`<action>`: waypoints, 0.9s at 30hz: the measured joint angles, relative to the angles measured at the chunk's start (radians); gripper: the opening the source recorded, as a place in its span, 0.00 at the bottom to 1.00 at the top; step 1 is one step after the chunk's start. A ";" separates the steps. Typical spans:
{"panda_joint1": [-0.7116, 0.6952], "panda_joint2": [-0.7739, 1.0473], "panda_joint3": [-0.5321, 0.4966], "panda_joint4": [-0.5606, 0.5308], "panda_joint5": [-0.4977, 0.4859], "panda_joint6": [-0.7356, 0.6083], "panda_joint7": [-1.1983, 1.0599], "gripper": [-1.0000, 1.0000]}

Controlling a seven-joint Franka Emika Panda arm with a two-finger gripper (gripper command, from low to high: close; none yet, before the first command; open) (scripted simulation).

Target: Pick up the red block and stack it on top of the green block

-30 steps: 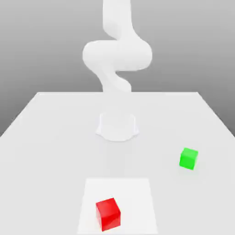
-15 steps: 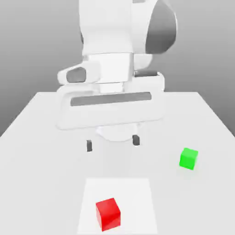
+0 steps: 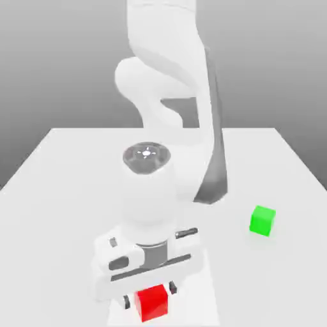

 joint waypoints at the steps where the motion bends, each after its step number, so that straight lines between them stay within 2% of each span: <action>1: 0.000 0.000 0.000 0.000 0.000 -0.001 0.000 0.00; 4: 0.001 -0.004 -0.001 -0.001 -0.003 -0.004 0.002 0.00; 9: 0.020 -0.163 -0.026 -0.028 -0.050 -0.135 0.036 0.00; 12: 0.080 -0.250 0.049 -0.093 -0.049 -0.157 -0.004 0.00; 16: 0.248 -0.361 0.157 -0.194 -0.022 -0.168 -0.089 0.00; 25: 0.570 -0.614 0.322 -0.424 0.042 -0.186 -0.283 0.00; 27: 0.584 -0.588 0.345 -0.441 0.025 -0.142 -0.282 0.00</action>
